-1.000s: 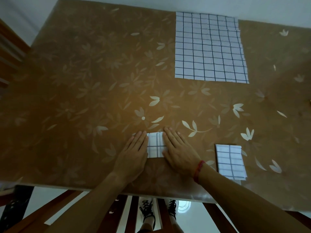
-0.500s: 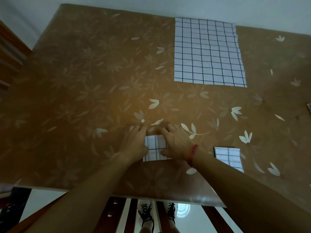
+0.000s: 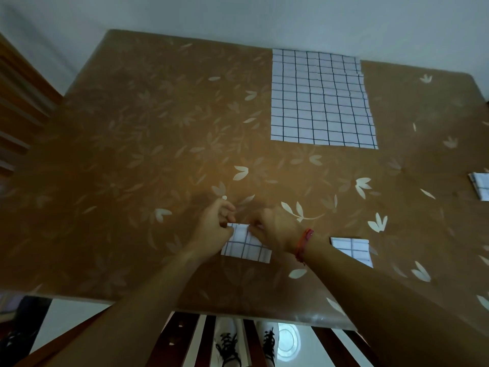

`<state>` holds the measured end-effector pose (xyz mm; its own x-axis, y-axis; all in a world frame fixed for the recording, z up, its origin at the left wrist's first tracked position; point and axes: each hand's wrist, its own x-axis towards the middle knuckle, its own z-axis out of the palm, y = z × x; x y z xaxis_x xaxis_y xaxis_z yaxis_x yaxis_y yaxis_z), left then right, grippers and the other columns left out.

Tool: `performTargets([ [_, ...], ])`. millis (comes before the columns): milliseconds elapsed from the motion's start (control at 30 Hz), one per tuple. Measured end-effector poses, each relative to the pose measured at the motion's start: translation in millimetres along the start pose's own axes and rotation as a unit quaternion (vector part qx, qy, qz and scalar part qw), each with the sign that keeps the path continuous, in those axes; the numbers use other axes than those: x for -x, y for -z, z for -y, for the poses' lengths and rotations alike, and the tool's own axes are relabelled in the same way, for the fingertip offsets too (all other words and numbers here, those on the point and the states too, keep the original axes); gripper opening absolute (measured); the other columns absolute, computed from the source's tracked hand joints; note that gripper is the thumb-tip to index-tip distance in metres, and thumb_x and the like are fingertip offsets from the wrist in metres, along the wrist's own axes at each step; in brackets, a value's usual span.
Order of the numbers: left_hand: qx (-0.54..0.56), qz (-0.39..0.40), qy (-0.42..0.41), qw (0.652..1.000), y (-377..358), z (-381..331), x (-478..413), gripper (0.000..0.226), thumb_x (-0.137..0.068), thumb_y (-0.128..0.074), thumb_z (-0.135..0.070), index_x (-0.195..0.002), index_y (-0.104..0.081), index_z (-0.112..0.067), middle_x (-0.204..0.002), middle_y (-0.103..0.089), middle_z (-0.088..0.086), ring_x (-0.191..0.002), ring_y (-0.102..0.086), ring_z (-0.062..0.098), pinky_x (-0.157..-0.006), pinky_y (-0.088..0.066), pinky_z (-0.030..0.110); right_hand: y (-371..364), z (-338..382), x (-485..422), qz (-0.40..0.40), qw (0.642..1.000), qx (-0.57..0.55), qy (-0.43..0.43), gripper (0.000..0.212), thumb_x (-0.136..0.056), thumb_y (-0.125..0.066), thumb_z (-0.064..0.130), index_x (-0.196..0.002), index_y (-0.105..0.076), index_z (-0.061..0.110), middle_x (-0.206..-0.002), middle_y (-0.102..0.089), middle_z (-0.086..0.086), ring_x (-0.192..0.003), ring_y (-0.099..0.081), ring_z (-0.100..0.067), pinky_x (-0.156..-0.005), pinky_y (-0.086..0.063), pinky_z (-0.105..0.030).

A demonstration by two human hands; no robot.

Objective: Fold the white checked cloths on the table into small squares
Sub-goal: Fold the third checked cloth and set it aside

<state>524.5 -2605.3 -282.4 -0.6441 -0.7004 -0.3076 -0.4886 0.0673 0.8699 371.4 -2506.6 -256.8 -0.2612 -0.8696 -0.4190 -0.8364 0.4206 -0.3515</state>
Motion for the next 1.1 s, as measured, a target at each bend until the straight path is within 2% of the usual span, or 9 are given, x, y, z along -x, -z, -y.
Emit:
performTargets([
  [100, 0.052, -0.022, 0.006, 0.998, 8, -12, 8, 0.035, -0.076, -0.067, 0.008, -0.102, -0.062, -0.014, -0.094, -0.065, 0.004, -0.087, -0.06, 0.014, -0.066, -0.049, 0.012, 20, 16, 14, 0.018, 0.986, -0.138, -0.092, 0.054, -0.097, -0.043, 0.001, -0.043, -0.048, 0.005, -0.045, -0.047, -0.012, -0.059, -0.063, -0.026, -0.055, -0.04, -0.022],
  [167, 0.078, -0.05, 0.014, 0.996, 15, -18, 15, 0.032, -0.078, -0.072, 0.0, -0.105, -0.064, -0.016, -0.098, -0.067, -0.002, -0.093, -0.061, 0.008, -0.071, -0.048, 0.014, -46, -65, -14, 0.0, 0.999, -0.01, -0.039, 0.034, -0.088, -0.059, 0.028, -0.06, -0.063, 0.01, -0.055, -0.06, -0.007, -0.051, -0.059, -0.016, -0.057, -0.05, -0.034],
  [267, 0.13, -0.085, 0.05, 0.987, 24, -26, 27, 0.029, -0.081, -0.074, -0.011, -0.106, -0.064, -0.022, -0.102, -0.064, -0.01, -0.097, -0.059, 0.004, -0.073, -0.046, 0.018, -120, -154, -53, 0.004, 0.968, -0.217, -0.125, 0.017, -0.08, -0.068, 0.041, -0.092, -0.074, 0.032, -0.075, -0.068, -0.007, -0.067, -0.07, -0.014, -0.072, -0.058, -0.045],
  [300, 0.143, -0.092, 0.064, 0.983, 27, -29, 32, 0.027, -0.082, -0.073, -0.013, -0.106, -0.064, -0.022, -0.101, -0.064, -0.011, -0.096, -0.059, 0.003, -0.072, -0.046, 0.018, -92, -120, -34, 0.012, 0.952, -0.282, -0.12, 0.006, -0.082, -0.068, 0.032, -0.082, -0.074, 0.03, -0.075, -0.07, -0.002, -0.071, -0.07, -0.012, -0.072, -0.059, -0.04],
  [400, 0.183, -0.1, 0.082, 0.975, 32, -34, 45, 0.018, -0.084, -0.072, -0.013, -0.101, -0.067, -0.018, -0.097, -0.07, -0.005, -0.093, -0.065, 0.011, -0.074, -0.053, 0.023, 39, 25, 39, -0.097, 0.934, -0.341, -0.054, 0.023, -0.082, -0.074, 0.018, -0.066, -0.068, 0.032, -0.076, -0.074, 0.005, -0.072, -0.07, -0.008, -0.065, -0.057, -0.027],
  [633, 0.214, -0.118, 0.09, 0.966, 57, -46, 78, 0.011, -0.086, -0.068, -0.011, -0.096, -0.069, -0.015, -0.095, -0.072, 0.001, -0.089, -0.069, 0.016, -0.074, -0.058, 0.033, 40, 56, 59, -0.081, 0.869, -0.485, -0.064, 0.004, -0.084, -0.071, 0.002, -0.08, -0.069, 0.003, -0.07, -0.073, -0.007, -0.056, -0.067, -0.014, -0.048, -0.05, -0.021],
  [700, 0.183, -0.145, 0.078, 0.969, 68, -46, 85, 0.009, -0.085, -0.069, -0.011, -0.093, -0.069, -0.015, -0.091, -0.072, 0.0, -0.084, -0.068, 0.013, -0.065, -0.055, 0.024, 35, 68, 59, -0.076, 0.858, -0.504, -0.066, 0.005, -0.086, -0.069, 0.003, -0.088, -0.07, -0.002, -0.074, -0.074, -0.013, -0.058, -0.068, -0.016, -0.049, -0.052, -0.022],
  [833, 0.136, -0.195, 0.069, 0.969, 94, -40, 98, 0.008, -0.082, -0.073, -0.013, -0.089, -0.069, -0.015, -0.085, -0.07, -0.003, -0.077, -0.065, 0.007, -0.053, -0.045, 0.013, 26, 94, 53, -0.057, 0.867, -0.491, -0.06, 0.007, -0.087, -0.069, 0.007, -0.085, -0.073, 0.002, -0.076, -0.072, -0.022, -0.058, -0.064, -0.019, -0.05, -0.054, -0.023],
  [1100, 0.093, -0.239, 0.054, 0.965, 146, -12, 123, 0.011, -0.088, -0.065, -0.01, -0.094, -0.071, -0.018, -0.088, -0.069, -0.011, -0.077, -0.063, -0.004, -0.055, -0.045, 0.007, 3, 151, 31, -0.023, 0.859, -0.508, -0.06, 0.011, -0.085, -0.071, 0.007, -0.085, -0.072, -0.004, -0.069, -0.071, -0.02, -0.058, -0.065, -0.024, -0.062, -0.057, -0.039],
])
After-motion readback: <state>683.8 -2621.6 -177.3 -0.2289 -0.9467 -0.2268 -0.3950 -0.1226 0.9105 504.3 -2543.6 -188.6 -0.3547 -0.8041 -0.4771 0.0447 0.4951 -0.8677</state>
